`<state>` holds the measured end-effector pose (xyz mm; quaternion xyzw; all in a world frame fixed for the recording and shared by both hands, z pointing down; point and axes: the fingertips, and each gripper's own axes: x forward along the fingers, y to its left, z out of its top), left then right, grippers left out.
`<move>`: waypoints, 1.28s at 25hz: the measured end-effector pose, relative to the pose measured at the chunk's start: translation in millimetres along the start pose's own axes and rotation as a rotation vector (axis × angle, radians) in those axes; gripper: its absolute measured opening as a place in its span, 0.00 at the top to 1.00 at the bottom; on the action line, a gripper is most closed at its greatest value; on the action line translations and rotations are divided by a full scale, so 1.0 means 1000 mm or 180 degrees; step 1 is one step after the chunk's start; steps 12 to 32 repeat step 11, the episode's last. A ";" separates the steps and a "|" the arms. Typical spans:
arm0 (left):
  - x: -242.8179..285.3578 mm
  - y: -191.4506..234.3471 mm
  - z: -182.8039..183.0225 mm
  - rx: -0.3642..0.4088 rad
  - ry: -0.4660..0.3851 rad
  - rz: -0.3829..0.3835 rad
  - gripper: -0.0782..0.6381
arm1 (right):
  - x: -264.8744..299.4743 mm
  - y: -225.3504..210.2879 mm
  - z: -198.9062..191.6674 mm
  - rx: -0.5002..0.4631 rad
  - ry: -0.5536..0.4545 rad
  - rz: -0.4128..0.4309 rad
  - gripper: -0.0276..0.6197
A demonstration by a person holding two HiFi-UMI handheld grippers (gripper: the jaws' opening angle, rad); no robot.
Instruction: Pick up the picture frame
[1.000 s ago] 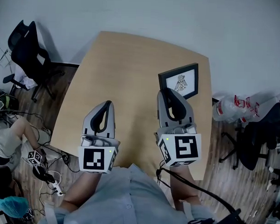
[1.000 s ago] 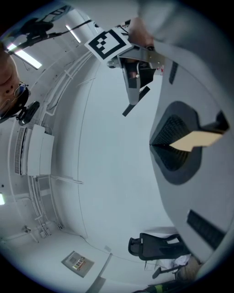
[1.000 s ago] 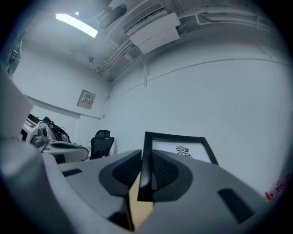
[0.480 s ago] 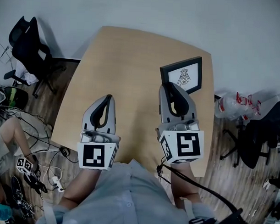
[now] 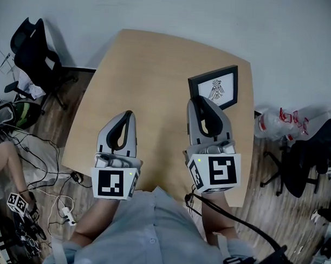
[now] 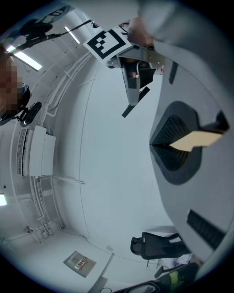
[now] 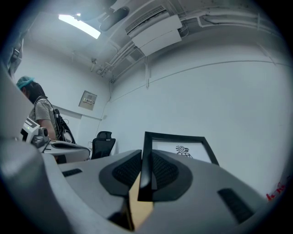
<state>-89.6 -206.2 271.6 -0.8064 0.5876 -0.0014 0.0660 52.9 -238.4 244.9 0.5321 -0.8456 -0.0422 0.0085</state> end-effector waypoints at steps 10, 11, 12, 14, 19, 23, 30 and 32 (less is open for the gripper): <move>0.000 0.001 0.000 -0.0017 0.0011 -0.0016 0.89 | 0.000 0.002 -0.001 -0.0018 0.0030 -0.0008 0.86; 0.001 0.001 0.000 -0.0017 0.0010 -0.0019 0.89 | -0.001 0.002 -0.002 -0.0018 0.0034 -0.0009 0.86; 0.001 0.001 0.000 -0.0017 0.0010 -0.0019 0.89 | -0.001 0.002 -0.002 -0.0018 0.0034 -0.0009 0.86; 0.001 0.001 0.000 -0.0017 0.0010 -0.0019 0.89 | -0.001 0.002 -0.002 -0.0018 0.0034 -0.0009 0.86; 0.001 0.001 0.000 -0.0017 0.0010 -0.0019 0.89 | -0.001 0.002 -0.002 -0.0018 0.0034 -0.0009 0.86; 0.001 0.001 0.000 -0.0017 0.0010 -0.0019 0.89 | -0.001 0.002 -0.002 -0.0018 0.0034 -0.0009 0.86; 0.001 0.001 0.000 -0.0017 0.0010 -0.0019 0.89 | -0.001 0.002 -0.002 -0.0018 0.0034 -0.0009 0.86; 0.001 0.001 0.000 -0.0017 0.0010 -0.0019 0.89 | -0.001 0.002 -0.002 -0.0018 0.0034 -0.0009 0.86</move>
